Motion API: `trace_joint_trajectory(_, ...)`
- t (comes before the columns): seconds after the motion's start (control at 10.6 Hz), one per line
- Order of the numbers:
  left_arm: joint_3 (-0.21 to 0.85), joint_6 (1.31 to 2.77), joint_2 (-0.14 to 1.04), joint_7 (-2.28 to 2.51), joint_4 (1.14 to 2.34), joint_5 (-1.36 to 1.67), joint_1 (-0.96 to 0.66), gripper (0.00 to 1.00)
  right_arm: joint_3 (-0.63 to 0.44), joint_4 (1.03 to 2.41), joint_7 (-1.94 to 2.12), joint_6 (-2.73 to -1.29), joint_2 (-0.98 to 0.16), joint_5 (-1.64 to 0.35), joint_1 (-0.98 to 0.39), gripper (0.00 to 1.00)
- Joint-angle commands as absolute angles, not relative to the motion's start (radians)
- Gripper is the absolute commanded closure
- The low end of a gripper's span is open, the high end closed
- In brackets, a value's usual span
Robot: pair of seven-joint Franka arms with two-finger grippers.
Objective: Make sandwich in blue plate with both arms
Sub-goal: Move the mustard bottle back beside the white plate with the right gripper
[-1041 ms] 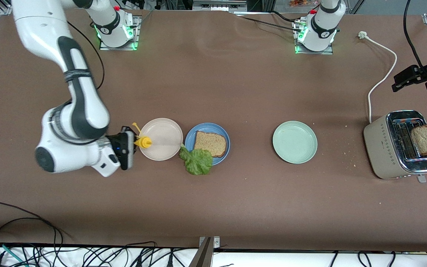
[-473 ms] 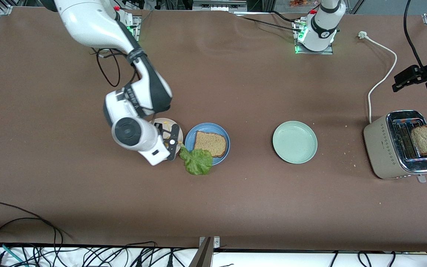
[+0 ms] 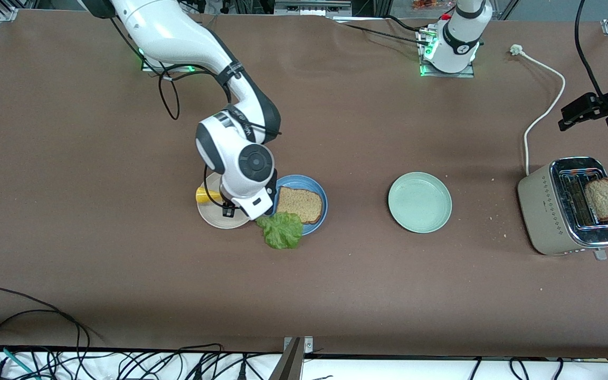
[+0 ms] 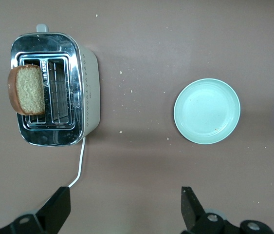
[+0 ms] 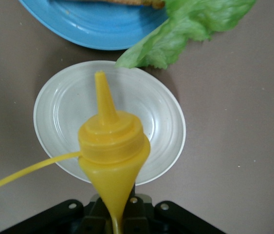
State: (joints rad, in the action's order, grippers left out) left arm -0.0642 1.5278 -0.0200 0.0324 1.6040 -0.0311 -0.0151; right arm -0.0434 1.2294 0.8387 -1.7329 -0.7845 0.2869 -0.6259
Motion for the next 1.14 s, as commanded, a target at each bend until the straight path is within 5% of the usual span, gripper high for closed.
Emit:
trace_joint_trajectory(0.0,-0.06,1.52,-0.017,0.014,1.589,-0.054,-0.011,0.0,-0.055,1.21,0.798,-1.684,-0.801,0.371,-0.67,1.0)
trace_joint_trajectory(0.28,-0.06,1.52,-0.017,0.014,1.589,-0.054,-0.011,0.0,-0.058,1.209,0.81,-1.684,-0.789,0.349,-0.66,1.0)
trace_joint_trajectory(0.66,-0.063,1.526,-0.003,0.015,1.589,-0.061,-0.005,0.0,-0.057,1.209,1.026,-1.634,-0.703,0.03,-0.496,1.0)
trace_joint_trajectory(1.04,-0.074,1.542,0.135,0.011,1.528,-0.118,0.073,0.0,-0.057,1.21,1.329,-1.545,-0.696,-0.303,-0.304,1.0)
